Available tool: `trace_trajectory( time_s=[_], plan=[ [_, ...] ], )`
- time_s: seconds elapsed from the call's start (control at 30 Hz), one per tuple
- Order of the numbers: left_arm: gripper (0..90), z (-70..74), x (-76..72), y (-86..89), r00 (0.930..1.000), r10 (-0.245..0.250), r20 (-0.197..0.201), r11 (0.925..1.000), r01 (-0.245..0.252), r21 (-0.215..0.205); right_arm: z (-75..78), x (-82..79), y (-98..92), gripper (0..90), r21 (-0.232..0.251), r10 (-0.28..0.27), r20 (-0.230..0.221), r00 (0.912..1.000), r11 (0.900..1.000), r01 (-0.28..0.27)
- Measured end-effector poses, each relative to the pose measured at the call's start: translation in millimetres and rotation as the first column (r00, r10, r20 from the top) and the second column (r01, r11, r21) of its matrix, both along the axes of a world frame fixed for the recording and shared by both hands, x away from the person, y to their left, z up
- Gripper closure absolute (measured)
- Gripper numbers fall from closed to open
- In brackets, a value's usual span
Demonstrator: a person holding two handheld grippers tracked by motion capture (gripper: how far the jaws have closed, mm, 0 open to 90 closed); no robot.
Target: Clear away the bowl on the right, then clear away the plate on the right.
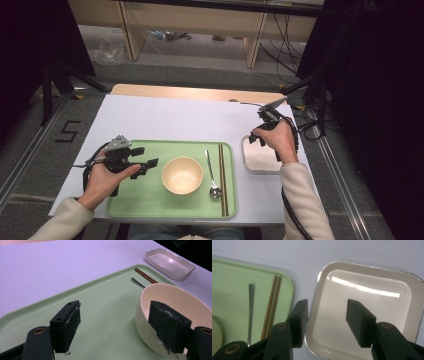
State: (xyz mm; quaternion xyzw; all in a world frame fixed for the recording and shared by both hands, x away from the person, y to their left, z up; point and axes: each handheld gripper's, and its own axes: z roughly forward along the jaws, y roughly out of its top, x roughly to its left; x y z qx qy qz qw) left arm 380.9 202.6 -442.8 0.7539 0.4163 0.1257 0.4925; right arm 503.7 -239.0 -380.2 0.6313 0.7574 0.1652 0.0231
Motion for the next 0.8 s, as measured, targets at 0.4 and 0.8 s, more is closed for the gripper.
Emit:
trace_trajectory(
  time_s=[0.4, 0.8],
  plan=[
    [26.3, -3.1, 1.3, 2.5, 0.9996, 0.028, 0.007, 0.9994, -0.028, -0.021, -6.0, 3.3, -15.8, 52.7, -0.012, 0.020, 0.016, 0.9997, 1.000, -0.019],
    [26.7, -8.7, 5.0, 0.3, 0.9999, 0.006, -0.012, 0.9998, -0.006, -0.016, -10.0, 4.7, -34.3, 60.9, -0.103, -0.025, -0.046, 0.9986, 0.994, 0.020]
  ],
)
